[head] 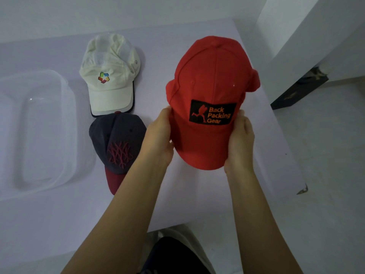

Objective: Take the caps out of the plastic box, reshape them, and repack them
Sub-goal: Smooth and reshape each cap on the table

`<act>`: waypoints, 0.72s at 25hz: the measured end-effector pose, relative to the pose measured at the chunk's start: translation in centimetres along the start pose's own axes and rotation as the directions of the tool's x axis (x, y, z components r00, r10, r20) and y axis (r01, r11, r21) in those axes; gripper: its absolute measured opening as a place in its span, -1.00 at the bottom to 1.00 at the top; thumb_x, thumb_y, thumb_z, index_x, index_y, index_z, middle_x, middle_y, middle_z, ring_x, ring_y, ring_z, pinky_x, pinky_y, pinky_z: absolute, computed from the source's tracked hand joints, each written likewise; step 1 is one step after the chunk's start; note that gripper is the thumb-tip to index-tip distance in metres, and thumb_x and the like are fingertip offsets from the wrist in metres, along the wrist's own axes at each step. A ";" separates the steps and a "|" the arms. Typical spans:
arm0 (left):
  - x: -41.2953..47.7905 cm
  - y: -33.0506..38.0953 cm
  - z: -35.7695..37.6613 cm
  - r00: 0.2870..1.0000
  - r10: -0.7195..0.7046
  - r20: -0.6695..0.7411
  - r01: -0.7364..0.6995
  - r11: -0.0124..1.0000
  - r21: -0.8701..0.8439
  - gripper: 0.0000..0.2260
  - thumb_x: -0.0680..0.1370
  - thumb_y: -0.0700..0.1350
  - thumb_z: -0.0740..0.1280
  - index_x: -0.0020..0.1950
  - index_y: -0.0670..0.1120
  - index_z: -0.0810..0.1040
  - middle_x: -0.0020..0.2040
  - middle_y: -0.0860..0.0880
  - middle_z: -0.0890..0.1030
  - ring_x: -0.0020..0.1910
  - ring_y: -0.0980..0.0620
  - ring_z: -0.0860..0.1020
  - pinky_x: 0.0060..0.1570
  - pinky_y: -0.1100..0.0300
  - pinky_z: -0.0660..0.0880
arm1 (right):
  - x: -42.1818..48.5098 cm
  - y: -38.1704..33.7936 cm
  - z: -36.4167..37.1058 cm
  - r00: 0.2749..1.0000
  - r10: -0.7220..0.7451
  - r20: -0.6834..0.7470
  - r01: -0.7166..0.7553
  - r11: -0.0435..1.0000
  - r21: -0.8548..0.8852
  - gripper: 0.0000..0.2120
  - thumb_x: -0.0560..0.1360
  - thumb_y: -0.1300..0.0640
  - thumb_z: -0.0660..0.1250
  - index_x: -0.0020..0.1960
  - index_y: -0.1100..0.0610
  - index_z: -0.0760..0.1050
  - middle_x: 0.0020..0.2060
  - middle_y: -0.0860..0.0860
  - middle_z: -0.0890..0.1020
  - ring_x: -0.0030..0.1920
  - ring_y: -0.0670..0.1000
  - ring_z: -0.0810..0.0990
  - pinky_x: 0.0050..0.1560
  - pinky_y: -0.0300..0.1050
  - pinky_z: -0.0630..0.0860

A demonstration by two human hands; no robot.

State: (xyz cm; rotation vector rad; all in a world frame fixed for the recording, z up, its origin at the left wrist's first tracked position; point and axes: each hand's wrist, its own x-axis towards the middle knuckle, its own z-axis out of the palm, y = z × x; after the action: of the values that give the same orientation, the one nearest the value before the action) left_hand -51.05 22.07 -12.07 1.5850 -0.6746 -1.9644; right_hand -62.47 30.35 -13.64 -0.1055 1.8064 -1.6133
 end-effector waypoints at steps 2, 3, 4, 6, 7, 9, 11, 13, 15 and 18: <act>0.7 0.3 0.0 1.000 0.019 -0.021 -0.019 1.000 0.002 -0.75 0.53 0.08 0.26 -0.20 -0.02 0.63 -0.22 0.04 0.67 -0.06 0.04 0.60 0.02 0.11 0.51 | 0.3 -0.8 0.2 0.993 0.081 0.092 -0.067 0.988 -0.139 -0.74 0.61 -0.02 0.12 -0.05 0.08 0.51 -0.19 -0.05 0.60 -0.17 -0.08 0.56 -0.18 -0.19 0.47; 1.1 0.2 -0.1 0.998 0.030 -0.047 -0.030 1.000 0.002 -0.75 0.51 0.11 0.29 -0.22 -0.02 0.63 -0.22 0.05 0.68 -0.07 0.05 0.61 0.00 0.11 0.51 | 0.6 -1.1 0.4 0.975 0.160 0.156 -0.138 0.980 -0.145 -0.75 0.59 -0.05 0.14 -0.02 0.05 0.54 -0.16 -0.06 0.63 -0.13 -0.07 0.59 -0.17 -0.18 0.49; 1.4 0.2 -0.3 0.998 0.018 -0.054 -0.019 0.999 -0.028 -0.75 0.48 0.13 0.33 -0.23 -0.02 0.64 -0.20 0.04 0.70 -0.05 0.04 0.63 0.02 0.09 0.52 | 0.8 -1.4 0.6 0.952 0.223 0.208 -0.202 0.972 -0.116 -0.71 0.55 -0.14 0.18 0.05 0.02 0.56 -0.11 -0.07 0.67 -0.08 -0.07 0.62 -0.13 -0.15 0.53; 1.7 -0.3 -0.6 0.999 -0.036 -0.018 0.034 0.992 -0.121 -0.78 0.44 0.11 0.40 -0.21 -0.03 0.68 -0.13 0.01 0.73 0.00 0.01 0.65 0.15 0.03 0.52 | 1.1 -1.4 1.1 0.924 0.277 0.262 -0.269 0.961 -0.069 -0.47 0.41 -0.35 0.23 0.19 -0.03 0.56 0.01 -0.04 0.69 0.00 -0.03 0.65 0.03 -0.04 0.57; 1.9 -0.6 -0.8 0.998 -0.056 -0.009 0.054 0.989 -0.139 -0.78 0.43 0.10 0.41 -0.18 -0.03 0.69 -0.10 0.00 0.73 0.02 0.01 0.65 0.18 0.01 0.51 | 1.2 -1.1 1.3 0.925 0.285 0.252 -0.281 0.958 -0.052 -0.41 0.34 -0.40 0.27 0.20 -0.04 0.56 0.03 -0.02 0.69 0.02 0.00 0.66 0.09 0.01 0.56; 2.3 -0.9 -1.1 0.996 -0.087 -0.018 0.083 0.987 -0.138 -0.79 0.40 0.10 0.42 -0.15 -0.02 0.69 -0.05 0.00 0.72 0.04 0.00 0.65 0.20 -0.01 0.51 | 1.5 -0.4 1.4 0.930 0.294 0.222 -0.302 0.953 0.001 -0.50 0.33 -0.35 0.31 0.07 -0.02 0.63 -0.03 0.02 0.71 -0.01 0.04 0.68 0.08 0.04 0.56; 2.5 -0.9 -1.2 0.991 -0.126 -0.043 0.120 0.985 -0.122 -0.79 0.38 0.11 0.42 -0.16 0.00 0.68 -0.04 0.02 0.72 0.04 0.00 0.64 0.18 -0.01 0.50 | 1.3 0.0 1.4 0.933 0.309 0.184 -0.328 0.941 0.080 -0.62 0.33 -0.26 0.34 -0.09 0.01 0.67 -0.04 0.07 0.71 -0.03 0.08 0.68 0.04 0.03 0.58; 2.6 -0.9 -1.4 0.980 -0.168 -0.106 0.158 0.983 -0.091 -0.80 0.33 0.12 0.42 -0.23 0.00 0.65 -0.07 0.04 0.70 0.01 0.00 0.63 0.16 0.00 0.50 | 1.0 0.5 1.7 0.932 0.332 0.144 -0.351 0.926 0.136 -0.53 0.16 -0.21 0.40 -0.07 0.07 0.68 0.07 0.14 0.67 0.07 0.16 0.65 0.13 0.14 0.55; 2.4 -0.9 -1.5 0.968 -0.190 -0.166 0.177 0.980 -0.089 -0.84 0.32 0.06 0.40 -0.35 -0.02 0.55 -0.21 0.04 0.62 -0.12 0.00 0.58 0.02 0.07 0.50 | 0.5 0.9 1.9 0.933 0.350 0.083 -0.359 0.921 0.150 -0.41 0.13 -0.15 0.39 0.05 0.19 0.60 0.13 0.18 0.61 0.11 0.19 0.62 0.20 0.18 0.50; 2.5 -1.0 -1.6 0.964 -0.203 -0.175 0.189 0.978 -0.092 -0.85 0.31 0.03 0.40 -0.32 -0.02 0.53 -0.24 0.02 0.59 -0.16 0.00 0.53 -0.17 0.10 0.44 | 0.2 0.8 1.8 0.937 0.344 0.058 -0.349 0.929 0.119 -0.50 0.27 -0.08 0.36 0.06 0.24 0.59 0.15 0.21 0.58 -0.05 0.12 0.63 0.19 0.19 0.50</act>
State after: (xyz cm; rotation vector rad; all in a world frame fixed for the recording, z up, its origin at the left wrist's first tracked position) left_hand -49.97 21.08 -14.85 1.8184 -0.3791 -1.9238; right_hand -61.33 28.91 -14.42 0.2314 1.5838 -1.4554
